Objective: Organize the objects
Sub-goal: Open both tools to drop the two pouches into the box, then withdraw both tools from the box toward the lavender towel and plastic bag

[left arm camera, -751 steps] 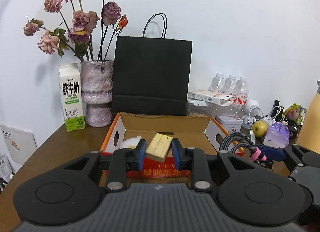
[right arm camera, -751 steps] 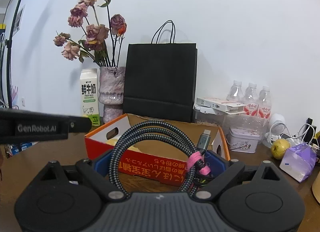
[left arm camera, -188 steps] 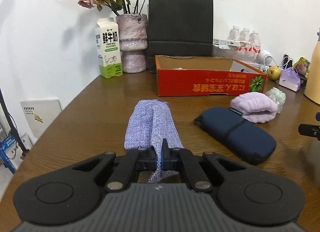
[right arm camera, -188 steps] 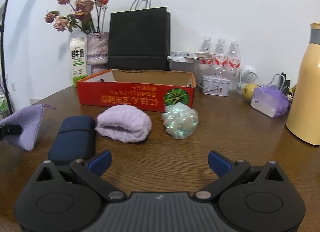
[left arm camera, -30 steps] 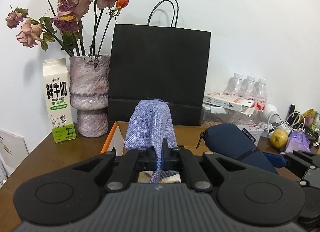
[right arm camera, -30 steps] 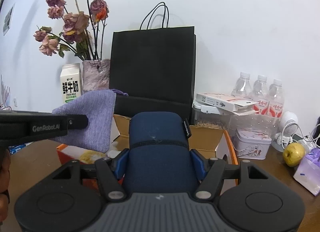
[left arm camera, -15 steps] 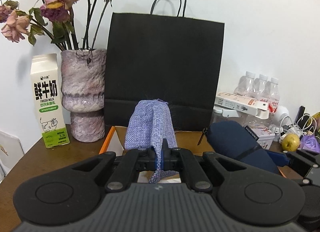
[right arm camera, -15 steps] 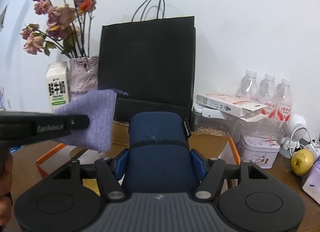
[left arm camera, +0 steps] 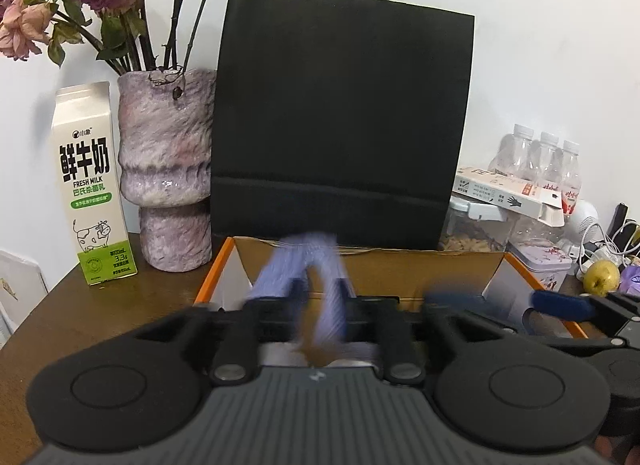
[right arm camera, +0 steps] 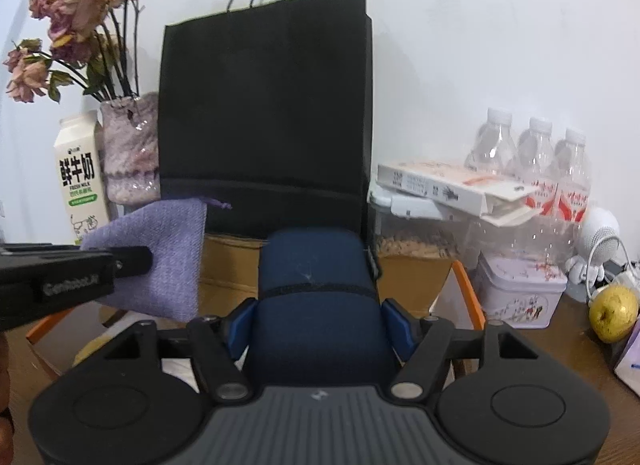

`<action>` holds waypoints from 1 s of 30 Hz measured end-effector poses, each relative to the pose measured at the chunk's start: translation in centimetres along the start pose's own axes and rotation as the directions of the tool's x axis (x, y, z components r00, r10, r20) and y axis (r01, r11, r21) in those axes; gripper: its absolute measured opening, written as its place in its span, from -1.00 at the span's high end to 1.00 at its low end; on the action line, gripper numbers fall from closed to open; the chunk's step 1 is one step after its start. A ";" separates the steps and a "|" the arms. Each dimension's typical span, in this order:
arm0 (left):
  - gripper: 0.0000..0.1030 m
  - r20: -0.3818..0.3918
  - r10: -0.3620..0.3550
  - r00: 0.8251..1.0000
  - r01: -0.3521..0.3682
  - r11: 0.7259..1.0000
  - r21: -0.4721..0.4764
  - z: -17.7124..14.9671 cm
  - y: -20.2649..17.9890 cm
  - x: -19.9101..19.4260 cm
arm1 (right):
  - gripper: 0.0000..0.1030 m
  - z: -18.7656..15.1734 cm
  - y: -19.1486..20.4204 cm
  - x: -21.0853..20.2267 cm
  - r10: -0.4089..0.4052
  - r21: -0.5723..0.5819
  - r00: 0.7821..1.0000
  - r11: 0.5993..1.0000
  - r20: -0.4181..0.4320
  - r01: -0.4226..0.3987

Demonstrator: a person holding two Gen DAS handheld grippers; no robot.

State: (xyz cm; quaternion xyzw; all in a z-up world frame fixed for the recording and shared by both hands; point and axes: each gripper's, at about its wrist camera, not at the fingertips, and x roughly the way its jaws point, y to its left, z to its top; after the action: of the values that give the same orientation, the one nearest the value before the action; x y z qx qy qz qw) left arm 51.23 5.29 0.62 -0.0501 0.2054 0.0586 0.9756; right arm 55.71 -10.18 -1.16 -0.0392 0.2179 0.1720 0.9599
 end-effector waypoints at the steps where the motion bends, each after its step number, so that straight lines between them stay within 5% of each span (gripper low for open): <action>1: -0.67 0.010 0.015 1.000 -0.015 1.000 -0.002 0.0 0.1 -0.1 | -0.68 0.0 -0.1 0.0 -0.014 0.001 1.000 1.000 0.003 0.014; 2: -1.00 0.027 0.035 0.999 -0.035 0.999 -0.002 -0.1 0.0 -0.2 | -0.90 0.0 -0.1 -0.1 -0.026 0.001 1.000 1.000 0.012 0.026; 30: -1.00 0.083 0.065 0.994 -0.064 0.998 -0.017 0.2 0.4 -3.6 | -1.00 0.7 -0.2 -3.0 -0.017 -0.005 1.000 1.000 0.014 0.017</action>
State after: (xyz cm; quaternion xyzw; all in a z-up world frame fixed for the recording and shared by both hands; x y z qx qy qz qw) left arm 48.01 5.35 2.24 -0.0477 0.1653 0.0936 0.9806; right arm 53.46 -11.19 0.76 -0.0421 0.2107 0.1648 0.9626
